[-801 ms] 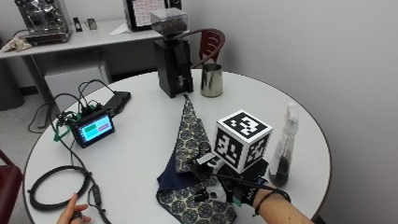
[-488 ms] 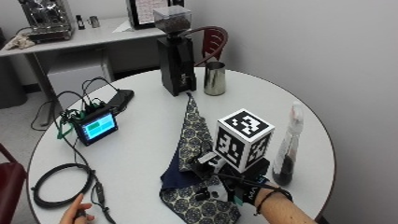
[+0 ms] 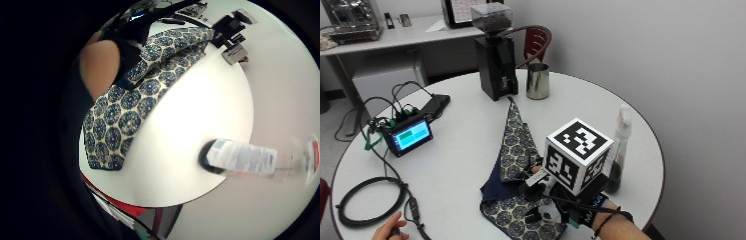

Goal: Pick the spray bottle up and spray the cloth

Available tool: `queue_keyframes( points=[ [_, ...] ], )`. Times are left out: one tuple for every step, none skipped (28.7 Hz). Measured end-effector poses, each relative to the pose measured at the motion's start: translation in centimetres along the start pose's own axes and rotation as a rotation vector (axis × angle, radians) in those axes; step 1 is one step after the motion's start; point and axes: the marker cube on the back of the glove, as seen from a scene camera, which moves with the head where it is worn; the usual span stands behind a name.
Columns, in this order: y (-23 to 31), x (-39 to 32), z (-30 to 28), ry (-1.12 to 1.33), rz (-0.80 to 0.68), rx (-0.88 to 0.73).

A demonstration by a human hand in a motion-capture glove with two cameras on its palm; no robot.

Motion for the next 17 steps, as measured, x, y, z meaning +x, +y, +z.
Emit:
queue_keyframes(
  points=[
    [0.1, -0.4, -0.3, 0.01, -0.012, 0.015],
    [0.3, -0.7, -0.6, 0.017, -0.02, 0.03],
    [0.6, -0.9, -0.9, 0.022, -0.025, 0.043],
    [0.9, -1.0, -1.1, 0.026, -0.028, 0.055],
    [1.2, -1.1, -1.3, 0.028, -0.029, 0.069],
    [1.5, -1.1, -1.5, 0.028, -0.029, 0.084],
    [1.9, -1.0, -1.7, 0.024, -0.026, 0.1],
    [2.2, -0.9, -2.0, 0.018, -0.021, 0.117],
    [2.6, -0.6, -2.3, 0.01, -0.012, 0.135],
    [3.0, -0.3, -2.7, 0.002, 0.0, 0.155],
    [3.4, 0.1, -3.1, -0.007, 0.015, 0.175],
    [3.9, 0.6, -3.5, -0.016, 0.033, 0.196],
    [4.4, 1.2, -3.9, -0.025, 0.053, 0.217],
    [4.9, 1.7, -4.3, -0.035, 0.074, 0.239],
    [5.3, 2.2, -4.6, -0.046, 0.097, 0.261],
    [5.8, 2.8, -4.9, -0.06, 0.121, 0.286],
    [6.3, 3.5, -5.1, -0.076, 0.146, 0.311]
  ],
)
